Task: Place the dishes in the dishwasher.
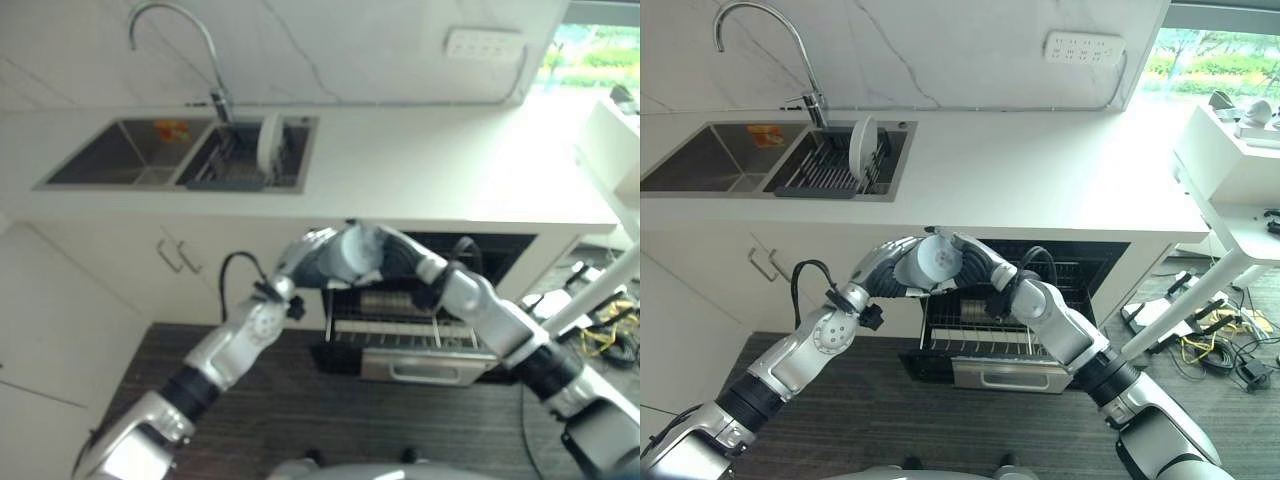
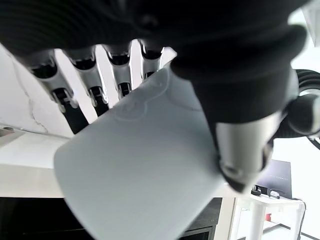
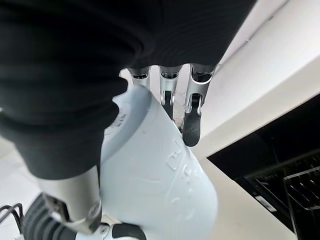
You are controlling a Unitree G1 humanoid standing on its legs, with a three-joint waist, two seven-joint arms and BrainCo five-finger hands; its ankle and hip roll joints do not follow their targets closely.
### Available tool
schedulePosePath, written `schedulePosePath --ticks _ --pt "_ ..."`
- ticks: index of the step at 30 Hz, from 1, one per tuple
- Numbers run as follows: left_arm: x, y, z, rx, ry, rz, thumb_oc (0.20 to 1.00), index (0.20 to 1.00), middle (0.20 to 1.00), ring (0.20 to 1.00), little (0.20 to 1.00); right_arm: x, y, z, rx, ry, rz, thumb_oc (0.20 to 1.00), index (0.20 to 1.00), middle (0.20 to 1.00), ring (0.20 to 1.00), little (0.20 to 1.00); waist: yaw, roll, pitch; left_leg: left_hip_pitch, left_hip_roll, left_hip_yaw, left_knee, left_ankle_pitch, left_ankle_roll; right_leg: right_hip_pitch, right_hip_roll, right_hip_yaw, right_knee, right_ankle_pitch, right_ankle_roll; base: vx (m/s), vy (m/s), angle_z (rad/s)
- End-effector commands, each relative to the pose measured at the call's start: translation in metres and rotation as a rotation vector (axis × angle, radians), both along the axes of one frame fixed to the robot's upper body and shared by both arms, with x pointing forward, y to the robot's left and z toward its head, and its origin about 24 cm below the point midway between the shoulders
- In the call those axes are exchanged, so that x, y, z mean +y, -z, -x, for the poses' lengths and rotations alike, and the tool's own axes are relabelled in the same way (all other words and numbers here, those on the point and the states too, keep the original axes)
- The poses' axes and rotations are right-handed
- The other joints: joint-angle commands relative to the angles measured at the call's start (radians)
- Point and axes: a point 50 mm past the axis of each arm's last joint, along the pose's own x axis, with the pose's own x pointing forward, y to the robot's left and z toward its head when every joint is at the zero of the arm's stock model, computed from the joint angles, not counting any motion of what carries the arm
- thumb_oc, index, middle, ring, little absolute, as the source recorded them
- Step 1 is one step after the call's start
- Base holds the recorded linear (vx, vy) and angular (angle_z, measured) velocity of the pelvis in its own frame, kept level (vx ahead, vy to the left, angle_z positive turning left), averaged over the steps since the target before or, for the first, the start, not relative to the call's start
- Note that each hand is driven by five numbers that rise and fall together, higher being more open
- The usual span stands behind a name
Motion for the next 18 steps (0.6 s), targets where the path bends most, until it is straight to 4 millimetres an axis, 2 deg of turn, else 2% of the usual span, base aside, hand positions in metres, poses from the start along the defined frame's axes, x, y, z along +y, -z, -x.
schedulePosePath --ticks 1,18 --pt "-0.0583 -0.0548 -0.0003 -0.236 0.288 0.060 0.200 0.200 0.200 0.200 0.200 0.0320 -0.0293 -0.0027 -0.109 -0.122 -0.014 0.200 0.200 0.200 0.200 0.200 0.022 -0.032 -0.015 0.013 -0.058 -0.036 0.061 -0.149 0.057 0.005 0.011 0.013 0.084 -0.133 -0.004 0.00 0.000 0.00" --pt "-0.0597 -0.0552 -0.0009 -0.242 0.289 0.039 0.200 0.200 0.200 0.200 0.200 0.0322 -0.0323 -0.0023 -0.112 -0.127 -0.048 0.200 0.200 0.200 0.200 0.200 0.021 -0.033 -0.009 0.008 -0.059 -0.036 0.063 -0.142 0.058 0.000 0.011 0.016 0.086 -0.126 -0.005 0.00 0.000 0.00"
